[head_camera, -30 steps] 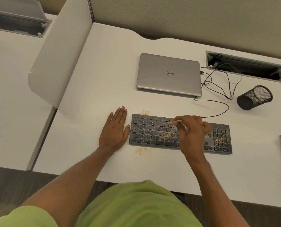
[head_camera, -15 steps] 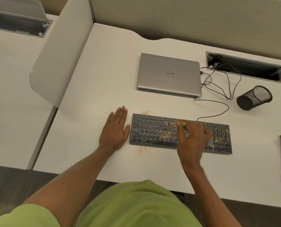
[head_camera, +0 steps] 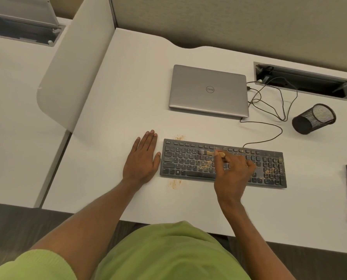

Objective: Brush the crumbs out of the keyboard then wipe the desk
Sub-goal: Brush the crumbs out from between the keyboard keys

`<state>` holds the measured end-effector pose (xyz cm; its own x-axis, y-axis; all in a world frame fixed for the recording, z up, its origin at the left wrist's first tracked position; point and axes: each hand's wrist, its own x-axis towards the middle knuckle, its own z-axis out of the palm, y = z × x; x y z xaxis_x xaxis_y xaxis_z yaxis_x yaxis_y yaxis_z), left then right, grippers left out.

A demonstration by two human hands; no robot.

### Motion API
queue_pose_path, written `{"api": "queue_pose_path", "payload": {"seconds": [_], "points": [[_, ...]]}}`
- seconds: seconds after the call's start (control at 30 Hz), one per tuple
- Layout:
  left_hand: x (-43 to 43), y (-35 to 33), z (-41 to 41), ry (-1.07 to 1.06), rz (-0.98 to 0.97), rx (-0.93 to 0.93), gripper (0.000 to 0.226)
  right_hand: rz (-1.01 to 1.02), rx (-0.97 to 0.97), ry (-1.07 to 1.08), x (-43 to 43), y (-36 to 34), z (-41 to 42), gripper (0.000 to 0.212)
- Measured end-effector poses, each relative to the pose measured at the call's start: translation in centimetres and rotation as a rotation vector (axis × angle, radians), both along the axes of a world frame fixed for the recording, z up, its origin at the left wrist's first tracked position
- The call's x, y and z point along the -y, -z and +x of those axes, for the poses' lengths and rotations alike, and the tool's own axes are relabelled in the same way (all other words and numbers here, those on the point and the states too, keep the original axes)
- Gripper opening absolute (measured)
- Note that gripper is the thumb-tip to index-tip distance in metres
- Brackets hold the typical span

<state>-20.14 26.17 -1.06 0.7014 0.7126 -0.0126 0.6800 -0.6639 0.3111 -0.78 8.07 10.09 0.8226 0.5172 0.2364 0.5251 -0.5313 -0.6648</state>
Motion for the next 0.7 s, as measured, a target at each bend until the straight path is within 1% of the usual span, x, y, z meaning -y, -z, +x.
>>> {"api": "queue_pose_path", "payload": {"seconds": [0.13, 0.27, 0.33, 0.4, 0.53, 0.6, 0.7], "points": [[0.0, 0.0, 0.0, 0.000, -0.002, 0.004, 0.069, -0.056, -0.029, -0.050, 0.2, 0.2, -0.2, 0.010], [0.0, 0.0, 0.0, -0.001, 0.002, 0.001, 0.069, -0.032, -0.008, -0.101, 0.7, -0.8, -0.3, 0.009], [0.0, 0.0, 0.0, -0.001, 0.000, -0.001, 0.069, 0.010, 0.010, -0.166, 0.5, -1.5, -0.2, 0.006], [0.0, 0.0, 0.0, 0.001, -0.001, -0.002, 0.069, 0.012, 0.022, -0.263, 0.1, -1.6, -0.1, 0.009], [0.0, 0.0, 0.0, 0.002, -0.007, -0.005, 0.069, -0.068, 0.016, -0.383, -0.9, -1.1, 0.1, 0.016], [0.0, 0.0, 0.0, 0.003, -0.004, -0.005, 0.069, -0.119, 0.042, -0.389, -0.8, -0.9, 0.5, 0.016], [0.1, 0.0, 0.0, 0.003, -0.004, -0.004, 0.070, -0.199, 0.090, -0.332, -0.2, -1.0, 1.1, 0.017]]}}
